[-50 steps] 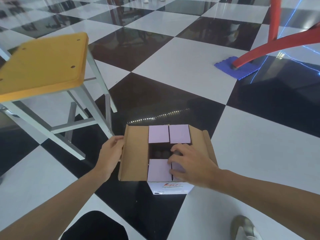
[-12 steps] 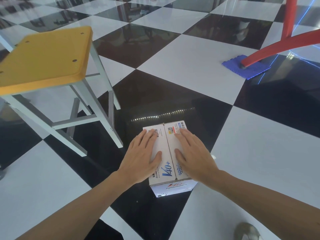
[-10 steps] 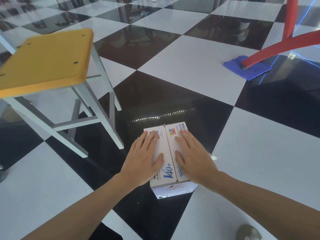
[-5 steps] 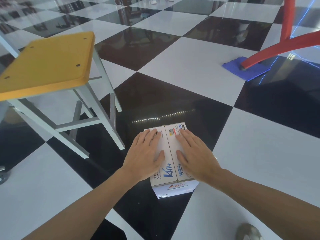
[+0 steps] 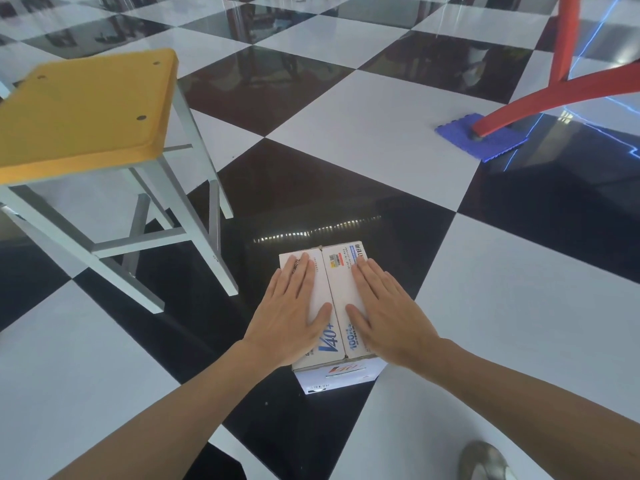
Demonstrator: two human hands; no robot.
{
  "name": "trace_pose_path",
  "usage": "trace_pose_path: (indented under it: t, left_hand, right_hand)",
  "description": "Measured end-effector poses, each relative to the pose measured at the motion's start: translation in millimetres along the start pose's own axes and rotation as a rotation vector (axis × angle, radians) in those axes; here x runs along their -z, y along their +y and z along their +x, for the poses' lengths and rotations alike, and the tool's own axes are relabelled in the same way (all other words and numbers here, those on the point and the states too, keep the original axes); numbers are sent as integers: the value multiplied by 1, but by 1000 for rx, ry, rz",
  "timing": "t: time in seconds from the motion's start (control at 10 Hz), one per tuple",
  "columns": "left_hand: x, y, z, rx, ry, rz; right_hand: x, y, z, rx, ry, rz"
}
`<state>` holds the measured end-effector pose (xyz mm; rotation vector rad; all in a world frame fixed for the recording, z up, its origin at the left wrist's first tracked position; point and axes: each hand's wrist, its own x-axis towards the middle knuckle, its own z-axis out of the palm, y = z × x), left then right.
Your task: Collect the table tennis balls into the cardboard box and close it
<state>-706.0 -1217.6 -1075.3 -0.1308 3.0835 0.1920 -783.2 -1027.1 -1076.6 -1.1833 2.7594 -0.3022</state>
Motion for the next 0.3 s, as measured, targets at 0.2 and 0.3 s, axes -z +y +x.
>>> trace_pose_path:
  t: [0.2, 0.3]
  left_hand:
    - [11, 1, -2, 10, -16, 32]
    - [32, 7, -2, 25, 28, 23]
  right_hand:
    - [4, 1, 0, -23, 14, 10]
    - [25, 0, 2, -88, 55, -40]
